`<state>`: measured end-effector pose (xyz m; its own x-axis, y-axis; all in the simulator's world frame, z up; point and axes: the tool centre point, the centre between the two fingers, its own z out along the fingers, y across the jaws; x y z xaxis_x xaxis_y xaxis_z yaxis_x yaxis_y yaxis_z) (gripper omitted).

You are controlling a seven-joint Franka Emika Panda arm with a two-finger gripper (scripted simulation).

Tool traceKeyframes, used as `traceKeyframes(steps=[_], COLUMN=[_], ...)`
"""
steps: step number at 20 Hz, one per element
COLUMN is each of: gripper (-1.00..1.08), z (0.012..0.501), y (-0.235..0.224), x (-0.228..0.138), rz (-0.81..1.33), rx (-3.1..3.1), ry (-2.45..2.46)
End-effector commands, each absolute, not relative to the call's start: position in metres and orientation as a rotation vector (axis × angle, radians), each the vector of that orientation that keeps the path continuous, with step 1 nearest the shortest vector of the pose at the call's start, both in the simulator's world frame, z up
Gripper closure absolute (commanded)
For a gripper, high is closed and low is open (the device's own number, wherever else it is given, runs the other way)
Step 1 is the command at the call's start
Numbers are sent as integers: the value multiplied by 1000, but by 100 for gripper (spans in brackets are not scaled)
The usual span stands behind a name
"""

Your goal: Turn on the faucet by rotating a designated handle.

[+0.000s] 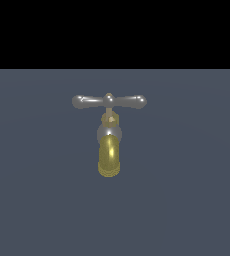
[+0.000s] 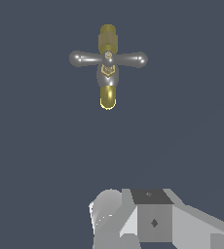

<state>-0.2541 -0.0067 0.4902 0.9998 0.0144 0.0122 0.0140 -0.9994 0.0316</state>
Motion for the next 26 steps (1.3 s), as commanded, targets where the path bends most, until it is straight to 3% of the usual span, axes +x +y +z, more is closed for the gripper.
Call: traceKeyframes(steps=[1,13,26], gripper=[108,108,108], z=[490,474,421], y=[-7,-17,-48], x=[-254,-249,-227], rz=[19,18,15], rx=[3110,3107,3060], ry=[22,157,586])
